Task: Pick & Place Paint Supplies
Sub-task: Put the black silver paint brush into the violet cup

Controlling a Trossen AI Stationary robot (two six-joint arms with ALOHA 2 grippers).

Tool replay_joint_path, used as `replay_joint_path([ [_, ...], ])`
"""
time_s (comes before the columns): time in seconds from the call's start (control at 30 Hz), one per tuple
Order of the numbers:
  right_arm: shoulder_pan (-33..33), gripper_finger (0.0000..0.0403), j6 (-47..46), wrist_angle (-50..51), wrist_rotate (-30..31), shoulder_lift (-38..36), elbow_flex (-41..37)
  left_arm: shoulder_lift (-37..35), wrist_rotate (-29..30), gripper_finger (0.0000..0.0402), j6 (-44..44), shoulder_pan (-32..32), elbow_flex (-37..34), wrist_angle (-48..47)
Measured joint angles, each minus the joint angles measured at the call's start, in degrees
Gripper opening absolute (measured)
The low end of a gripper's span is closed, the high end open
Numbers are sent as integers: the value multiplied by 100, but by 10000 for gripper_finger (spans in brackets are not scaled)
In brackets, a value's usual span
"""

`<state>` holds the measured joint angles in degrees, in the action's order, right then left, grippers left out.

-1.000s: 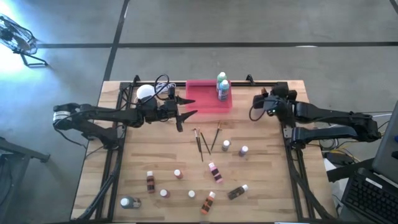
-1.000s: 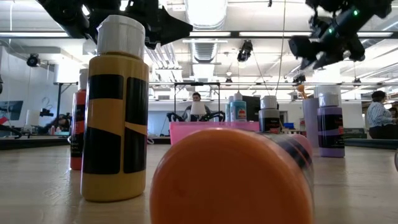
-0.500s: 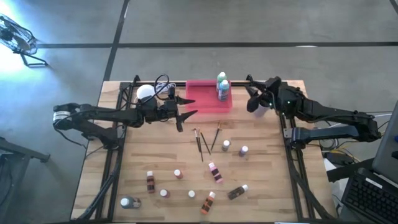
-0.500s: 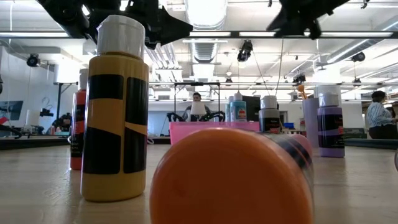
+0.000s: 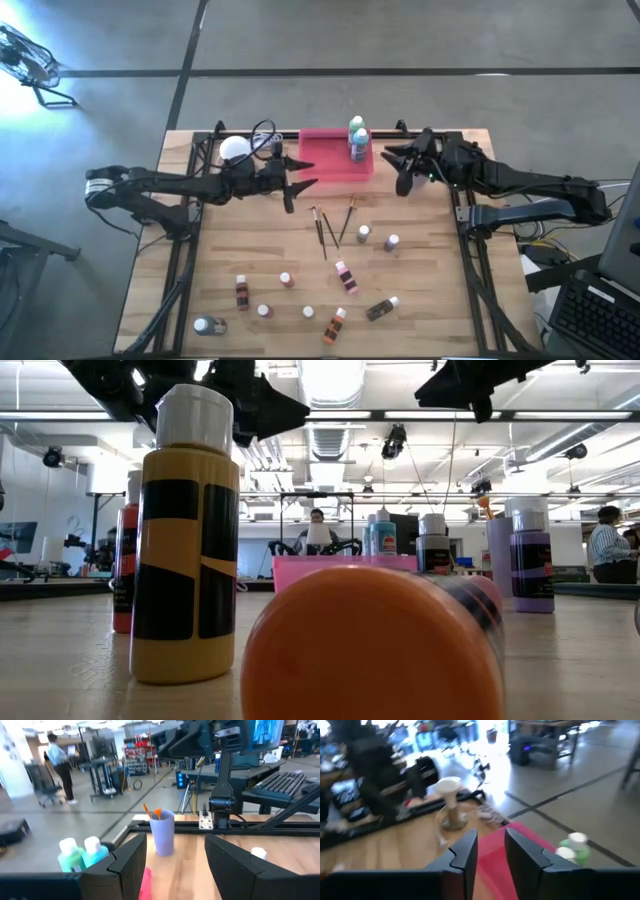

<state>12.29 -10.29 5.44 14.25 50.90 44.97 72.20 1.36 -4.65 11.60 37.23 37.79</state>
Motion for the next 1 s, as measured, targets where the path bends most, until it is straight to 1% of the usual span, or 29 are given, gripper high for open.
replay_joint_path([
  [0.07,-130,84,195,32,-126,105,-1,-2,-1,207,211,0,0,-150],
  [0.17,-370,71,526,28,-141,286,-2,-2,-15,207,514,-2,0,-395],
  [0.27,-557,60,804,-20,-138,488,-2,-11,-15,207,949,-7,0,-833],
  [0.4,-682,46,952,-62,-56,742,-5,-11,-3,207,1265,-7,0,-1458],
  [0.47,-715,39,1014,-62,-13,857,-7,-11,22,207,1483,-7,0,-1622],
  [0.57,-719,30,1093,-35,147,999,-7,-11,93,206,2038,-9,0,-1748],
  [0.67,-719,22,1099,145,546,1056,-9,-11,152,206,2595,-24,20,-2010],
  [0.73,-719,16,1090,315,944,1067,-9,-11,274,206,2926,-67,111,-2465],
  [0.83,-719,10,1035,660,1656,1016,-9,-11,793,206,3276,-219,310,-3370],
  [0.9,-719,9,810,928,2062,917,-9,-11,1210,206,3519,-337,421,-3896],
  [1.0,-719,9,602,1185,2379,769,-14,-11,1640,206,4018,-471,523,-4324],
])
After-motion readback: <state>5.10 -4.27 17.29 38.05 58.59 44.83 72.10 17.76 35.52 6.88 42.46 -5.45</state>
